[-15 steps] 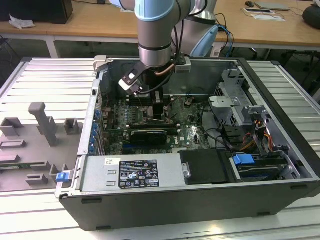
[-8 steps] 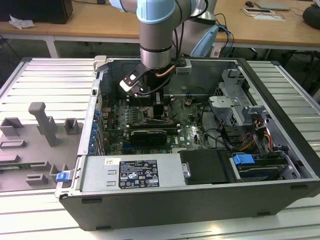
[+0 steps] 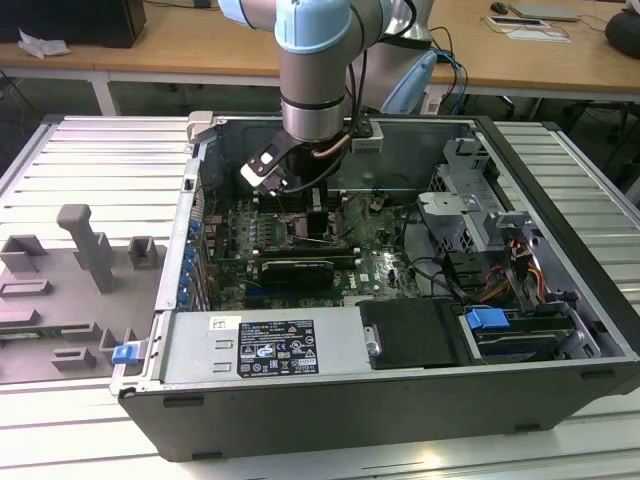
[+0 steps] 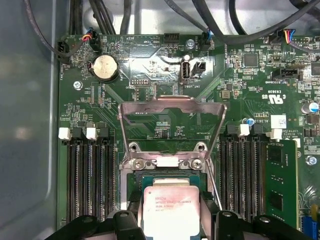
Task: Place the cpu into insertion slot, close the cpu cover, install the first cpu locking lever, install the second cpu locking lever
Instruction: 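Place the cpu into insertion slot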
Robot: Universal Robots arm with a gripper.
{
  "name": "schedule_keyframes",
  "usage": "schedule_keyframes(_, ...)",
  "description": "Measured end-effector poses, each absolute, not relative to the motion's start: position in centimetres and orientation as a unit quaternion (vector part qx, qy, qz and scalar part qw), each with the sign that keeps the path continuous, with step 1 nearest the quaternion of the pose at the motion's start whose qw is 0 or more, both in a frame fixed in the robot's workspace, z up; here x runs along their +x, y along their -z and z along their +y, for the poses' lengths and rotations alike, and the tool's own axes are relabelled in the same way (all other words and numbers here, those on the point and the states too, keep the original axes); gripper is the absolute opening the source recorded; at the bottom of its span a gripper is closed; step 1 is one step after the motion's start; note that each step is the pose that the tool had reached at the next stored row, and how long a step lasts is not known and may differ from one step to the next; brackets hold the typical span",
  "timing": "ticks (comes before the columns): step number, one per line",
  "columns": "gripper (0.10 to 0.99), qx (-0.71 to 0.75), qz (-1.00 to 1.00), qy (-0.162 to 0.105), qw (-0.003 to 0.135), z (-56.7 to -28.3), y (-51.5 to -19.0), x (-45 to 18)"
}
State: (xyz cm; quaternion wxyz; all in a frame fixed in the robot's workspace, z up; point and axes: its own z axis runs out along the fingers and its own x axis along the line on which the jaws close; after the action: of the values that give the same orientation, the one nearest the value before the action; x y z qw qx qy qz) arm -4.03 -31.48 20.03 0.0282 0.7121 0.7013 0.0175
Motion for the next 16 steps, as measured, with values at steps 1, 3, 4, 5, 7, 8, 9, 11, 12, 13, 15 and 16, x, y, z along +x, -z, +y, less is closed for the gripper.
schedule_keyframes(1, 0.541, 0.712, 0.701, -0.018, 0.028, -31.48, -20.02, -4.03)
schedule_keyframes(3, 0.541, 0.712, 0.701, -0.018, 0.028, -31.48, -20.01, -4.03)
schedule_keyframes(4, 0.541, 0.712, 0.701, -0.018, 0.028, -31.48, -20.0, -4.03)
schedule_keyframes(5, 0.541, 0.712, 0.701, -0.018, 0.028, -31.48, -19.97, -4.02)
schedule_keyframes(7, 0.541, 0.712, 0.701, -0.018, 0.028, -31.48, -19.91, -4.03)
schedule_keyframes(8, 0.541, 0.712, 0.701, -0.018, 0.028, -31.48, -19.91, -4.03)
schedule_keyframes(9, 0.541, 0.712, 0.701, -0.018, 0.028, -31.48, -19.9, -4.02)
schedule_keyframes(11, 0.616, 0.712, 0.701, -0.018, 0.028, -31.48, -19.9, -4.02)
schedule_keyframes(12, 0.616, 0.712, 0.701, -0.018, 0.028, -31.48, -19.9, -4.02)
schedule_keyframes(13, 0.616, 0.712, 0.701, -0.018, 0.028, -31.48, -19.9, -4.03)
schedule_keyframes(15, 0.616, 0.712, 0.701, -0.018, 0.028, -31.48, -19.9, -4.03)
schedule_keyframes(16, 0.616, 0.712, 0.701, -0.018, 0.028, -31.48, -19.9, -4.03)
